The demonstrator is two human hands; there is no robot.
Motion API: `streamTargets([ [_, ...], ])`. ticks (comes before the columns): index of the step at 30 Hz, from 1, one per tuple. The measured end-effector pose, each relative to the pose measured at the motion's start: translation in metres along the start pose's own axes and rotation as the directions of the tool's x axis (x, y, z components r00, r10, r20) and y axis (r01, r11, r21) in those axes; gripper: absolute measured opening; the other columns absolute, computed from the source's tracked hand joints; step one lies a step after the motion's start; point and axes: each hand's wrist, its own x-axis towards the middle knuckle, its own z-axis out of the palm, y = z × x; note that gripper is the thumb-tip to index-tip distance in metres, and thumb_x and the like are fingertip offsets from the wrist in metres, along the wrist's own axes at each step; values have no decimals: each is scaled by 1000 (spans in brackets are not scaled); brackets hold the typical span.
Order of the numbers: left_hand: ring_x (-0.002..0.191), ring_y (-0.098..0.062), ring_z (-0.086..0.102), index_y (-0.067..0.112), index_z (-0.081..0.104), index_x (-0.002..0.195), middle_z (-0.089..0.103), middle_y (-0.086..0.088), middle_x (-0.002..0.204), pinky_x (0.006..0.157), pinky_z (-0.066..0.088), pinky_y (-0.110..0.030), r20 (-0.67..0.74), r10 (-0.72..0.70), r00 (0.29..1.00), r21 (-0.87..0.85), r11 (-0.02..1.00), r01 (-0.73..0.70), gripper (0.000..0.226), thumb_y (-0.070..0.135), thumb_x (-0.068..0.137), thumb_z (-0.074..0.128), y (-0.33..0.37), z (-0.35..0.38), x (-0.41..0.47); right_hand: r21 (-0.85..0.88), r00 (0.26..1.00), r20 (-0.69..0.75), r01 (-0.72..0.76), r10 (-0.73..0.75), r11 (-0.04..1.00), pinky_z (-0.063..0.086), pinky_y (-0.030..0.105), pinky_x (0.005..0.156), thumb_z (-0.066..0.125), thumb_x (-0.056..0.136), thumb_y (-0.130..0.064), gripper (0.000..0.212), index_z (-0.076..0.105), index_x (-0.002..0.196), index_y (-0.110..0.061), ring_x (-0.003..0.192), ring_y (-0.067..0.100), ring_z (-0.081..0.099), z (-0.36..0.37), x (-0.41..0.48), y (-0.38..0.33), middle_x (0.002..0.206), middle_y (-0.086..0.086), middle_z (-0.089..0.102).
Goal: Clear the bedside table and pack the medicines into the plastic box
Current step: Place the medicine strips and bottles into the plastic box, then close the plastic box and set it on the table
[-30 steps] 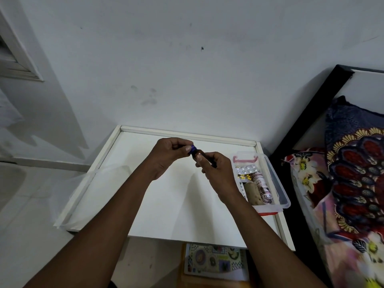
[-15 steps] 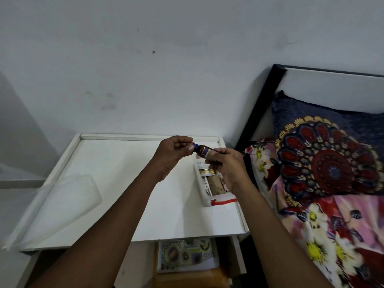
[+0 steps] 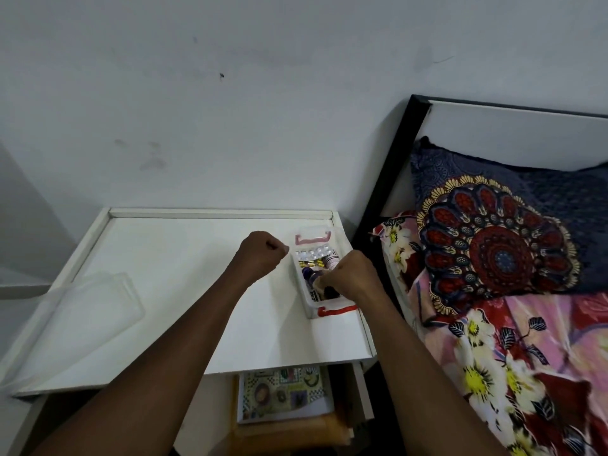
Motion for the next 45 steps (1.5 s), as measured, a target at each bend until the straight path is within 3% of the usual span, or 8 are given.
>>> streamTargets([
  [4, 87, -33, 75, 7, 75, 83, 76, -16, 87, 86, 62, -49, 61, -59, 996, -19, 998, 61, 19, 26, 88, 74, -8, -6, -8, -101, 1000, 5, 11, -10, 995, 61, 31, 64, 91, 50, -30, 41, 67, 81, -17, 75, 19, 68, 12, -3, -7, 80, -2, 67],
  [16, 93, -37, 74, 2, 76, 89, 77, -19, 94, 83, 61, -45, 113, -59, 992, -42, 997, 64, 16, 18, 87, 73, 1, -11, -16, -285, 994, -39, 90, -106, 954, 46, 26, 59, 79, 77, -32, 29, 63, 89, -11, 79, 25, 65, 24, -7, -18, 83, 4, 65],
  [20, 78, -23, 73, 5, 76, 82, 78, -11, 96, 68, 58, -32, -54, -108, 993, -26, 994, 107, 10, 11, 86, 68, -15, -55, -20, -246, 917, -225, 274, -329, 930, 50, 31, 70, 64, 88, -23, 15, 62, 83, -9, 92, 32, 68, 36, -20, -57, 90, 11, 71],
  [25, 93, -35, 73, -8, 72, 78, 76, -19, 95, 84, 61, -45, -292, -201, 935, 97, 966, 238, 18, 6, 84, 62, -56, -124, -45, -143, 859, 25, 509, -511, 849, 40, 29, 63, 66, 87, -19, 33, 47, 61, -10, 79, 33, 64, 108, -47, -126, 70, 11, 59],
  [31, 111, -45, 63, -7, 65, 110, 65, -27, 117, 90, 52, -42, -769, -348, 536, 71, 787, 613, 35, 13, 81, 60, -117, -203, -102, 22, 794, 326, 537, -513, 844, 54, 35, 95, 62, 92, -19, 27, 69, 113, -4, 112, 31, 66, 206, -74, -164, 119, 15, 68],
  [35, 134, -48, 42, -2, 49, 139, 43, -28, 146, 113, 36, -56, -712, -638, 294, -86, 495, 865, 71, 36, 81, 66, -144, -231, -132, -21, 745, 494, 526, -449, 850, 43, 39, 108, 56, 99, -33, 52, 47, 140, -4, 133, 33, 51, 247, -80, -166, 145, 16, 50],
  [42, 114, -44, 63, -2, 64, 118, 65, -23, 122, 99, 52, -51, -662, -608, 438, -132, 671, 730, 36, 15, 86, 64, -152, -226, -130, 121, 753, 542, 370, -373, 921, 38, 30, 108, 65, 91, -33, 70, 39, 152, -11, 140, 26, 45, 261, -70, -162, 153, 7, 45],
  [45, 113, -47, 63, -7, 61, 115, 65, -28, 121, 92, 54, -46, -754, -466, 462, -92, 772, 629, 33, 7, 85, 65, -138, -221, -117, 226, 850, 361, 319, -384, 920, 45, 26, 84, 72, 87, -28, 22, 62, 101, -15, 99, 21, 60, 247, -54, -157, 103, 9, 60],
])
